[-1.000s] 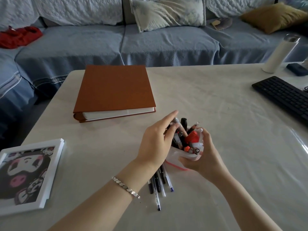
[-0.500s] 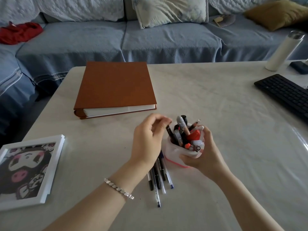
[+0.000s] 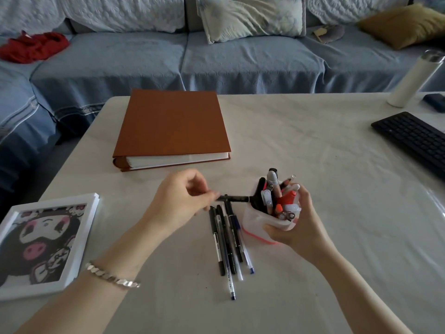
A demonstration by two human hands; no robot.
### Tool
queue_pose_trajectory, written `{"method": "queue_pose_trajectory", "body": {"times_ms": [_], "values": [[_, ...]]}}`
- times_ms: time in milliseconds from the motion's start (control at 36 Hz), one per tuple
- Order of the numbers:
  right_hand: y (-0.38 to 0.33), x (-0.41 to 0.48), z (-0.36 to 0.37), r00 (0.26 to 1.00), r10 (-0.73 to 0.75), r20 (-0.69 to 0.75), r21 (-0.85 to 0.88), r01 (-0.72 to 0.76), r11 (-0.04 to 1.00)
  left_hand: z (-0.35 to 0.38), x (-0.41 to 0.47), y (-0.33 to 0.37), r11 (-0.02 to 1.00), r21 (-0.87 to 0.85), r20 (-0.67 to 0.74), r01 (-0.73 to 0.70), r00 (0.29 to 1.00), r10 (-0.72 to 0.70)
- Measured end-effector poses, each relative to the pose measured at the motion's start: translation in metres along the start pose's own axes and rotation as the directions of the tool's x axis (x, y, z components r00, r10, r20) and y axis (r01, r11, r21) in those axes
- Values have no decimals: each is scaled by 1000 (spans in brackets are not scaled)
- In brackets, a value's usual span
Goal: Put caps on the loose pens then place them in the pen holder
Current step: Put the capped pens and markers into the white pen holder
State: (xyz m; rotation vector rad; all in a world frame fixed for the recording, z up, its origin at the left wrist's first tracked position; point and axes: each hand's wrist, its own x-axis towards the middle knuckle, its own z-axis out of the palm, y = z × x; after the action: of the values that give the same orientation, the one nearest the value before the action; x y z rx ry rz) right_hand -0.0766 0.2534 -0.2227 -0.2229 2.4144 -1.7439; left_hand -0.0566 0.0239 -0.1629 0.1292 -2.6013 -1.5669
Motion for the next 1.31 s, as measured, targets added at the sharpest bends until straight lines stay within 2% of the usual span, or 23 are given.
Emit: {"method": "queue_pose_trajectory", "body": {"times_ms": [56,139,194,250,306,389,500,556,639,833,917,972,1056,1111,1194,1306], "values": [[-3,-1,0,1000,9,0,-1,-9,1000,-4,0,0,994,102,198,46,978,-66],[-4,-2,1,1000,-2,-2,-3,2,1000,4,0,-2,940,341,401,-18,907,-128],[-5,-2,3,1000,-2,-4,-12,2,1000,14,-1,-4,919,390,454,-57,880,-138],[-5,-1,3,1000,4,5,-20,-4,1000,21,-2,-7,925,372,446,-74,889,-108],[-4,-1,2,1000,-1,11,-23,2,1000,20,-1,-12,958,278,375,-63,926,-48],[0,0,-1,1000,-13,12,-35,14,999,17,1,-18,1000,19,263,-10,965,4],[2,1,-1,1000,-15,21,-31,15,999,20,-4,-9,920,-387,178,62,984,9],[2,1,0,999,-27,21,-18,28,999,26,-4,-2,884,-466,140,30,989,41],[1,0,1,999,-31,20,15,30,999,40,2,6,868,-497,106,-11,992,73],[0,1,4,998,-45,35,101,41,994,74,8,17,960,-270,109,-73,988,106],[-2,1,4,998,-49,37,94,45,995,72,7,22,944,-330,117,-22,991,64],[2,2,2,998,-63,25,76,61,995,66,7,29,917,-397,85,-37,993,77],[8,3,1,996,-84,13,-13,85,996,57,9,34,916,-303,-89,-263,965,248],[10,3,0,996,-90,9,-27,90,996,55,12,30,904,-173,-124,-390,920,373],[10,3,0,996,-87,10,-18,87,996,61,14,18,899,97,51,-428,904,425],[8,2,1,998,-59,9,25,59,998,74,6,-5,904,225,344,-364,898,276]]}}
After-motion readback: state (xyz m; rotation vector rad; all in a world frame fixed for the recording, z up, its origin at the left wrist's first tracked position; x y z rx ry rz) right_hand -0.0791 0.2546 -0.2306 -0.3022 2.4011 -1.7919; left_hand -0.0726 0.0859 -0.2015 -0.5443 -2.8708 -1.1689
